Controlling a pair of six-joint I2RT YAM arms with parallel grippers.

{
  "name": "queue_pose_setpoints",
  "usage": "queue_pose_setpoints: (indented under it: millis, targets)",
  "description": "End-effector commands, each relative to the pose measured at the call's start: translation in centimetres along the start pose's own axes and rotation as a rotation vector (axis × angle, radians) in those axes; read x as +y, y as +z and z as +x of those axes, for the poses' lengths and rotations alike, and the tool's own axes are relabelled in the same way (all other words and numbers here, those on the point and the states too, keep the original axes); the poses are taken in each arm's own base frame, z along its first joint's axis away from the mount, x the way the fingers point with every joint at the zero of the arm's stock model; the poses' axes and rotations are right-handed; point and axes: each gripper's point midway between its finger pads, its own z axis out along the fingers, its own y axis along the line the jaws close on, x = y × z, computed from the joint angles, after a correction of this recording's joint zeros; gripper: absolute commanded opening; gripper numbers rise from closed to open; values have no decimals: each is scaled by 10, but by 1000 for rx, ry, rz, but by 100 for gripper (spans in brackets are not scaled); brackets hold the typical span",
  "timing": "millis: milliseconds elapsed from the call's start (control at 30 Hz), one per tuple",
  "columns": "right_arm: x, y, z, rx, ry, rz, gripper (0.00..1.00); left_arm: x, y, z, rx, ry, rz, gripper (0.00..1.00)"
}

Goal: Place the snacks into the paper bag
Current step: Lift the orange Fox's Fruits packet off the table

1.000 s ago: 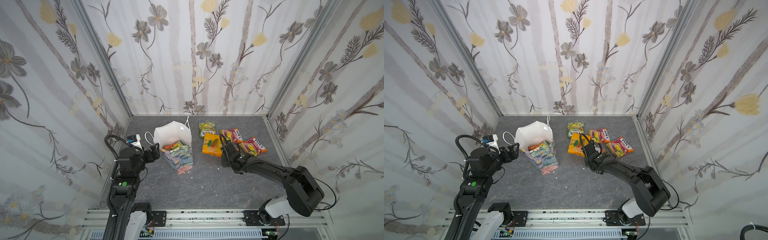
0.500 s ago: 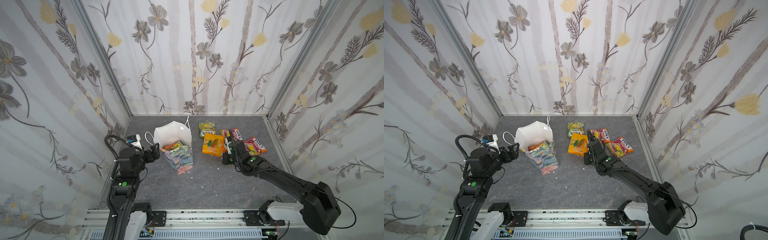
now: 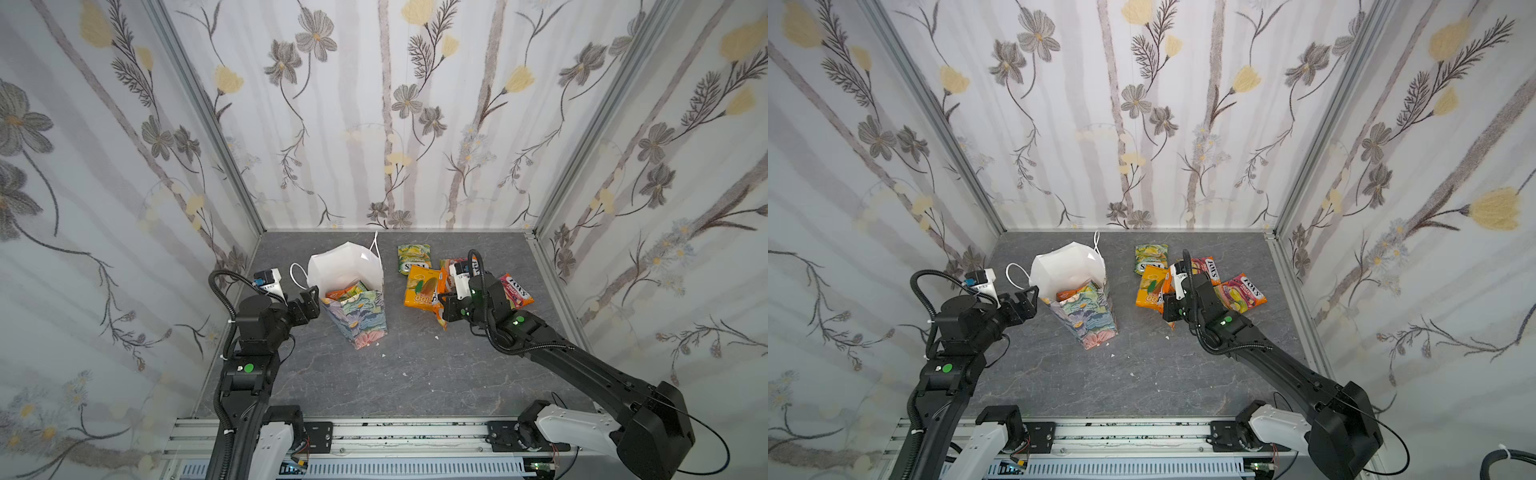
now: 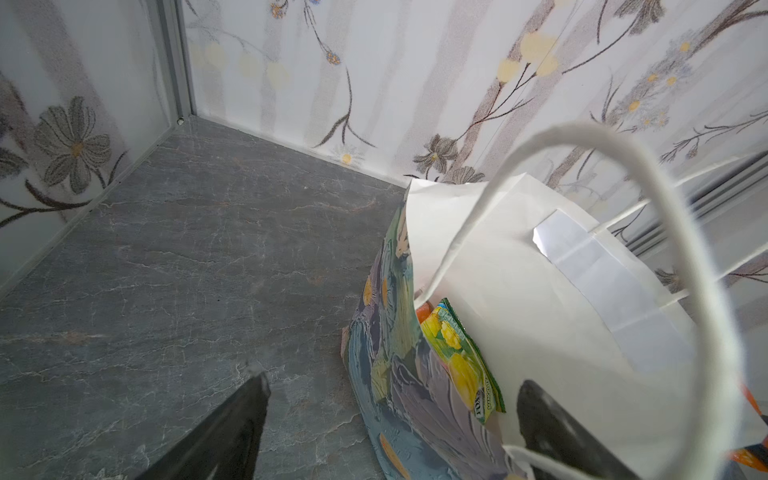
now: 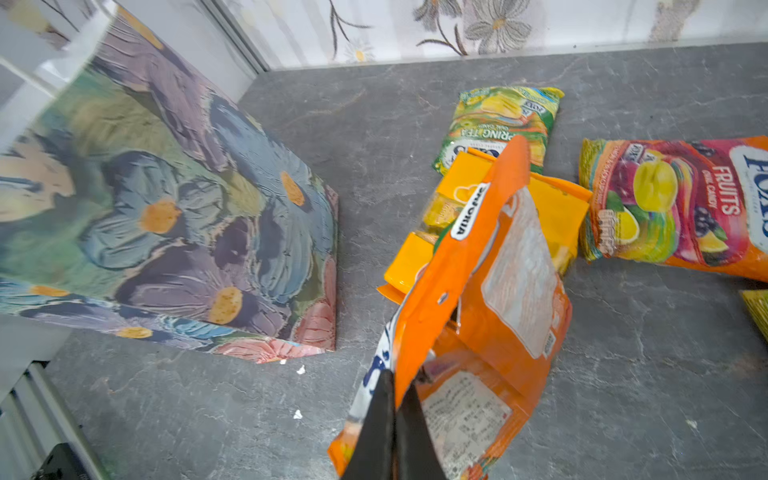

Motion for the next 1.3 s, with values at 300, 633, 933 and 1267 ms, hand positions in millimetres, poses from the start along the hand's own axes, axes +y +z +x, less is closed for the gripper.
queue_pose_setpoints:
  millis: [300,633,933,1267]
  targets:
    - [62,-31,-69,-170,-75,-249,0,-3,-2,-5,-22,7,11,93]
    - [102,-58,-94,-203,-130,-375,0,-3,-2,-6,-25,8,15,93]
    - [186,-89,-109,-245,-306,-504,0,-4,-2,-5,-23,9,18,93]
    - [233,-101,-127,-269,-380,-625,0,-4,-3,-5,-26,10,18,93]
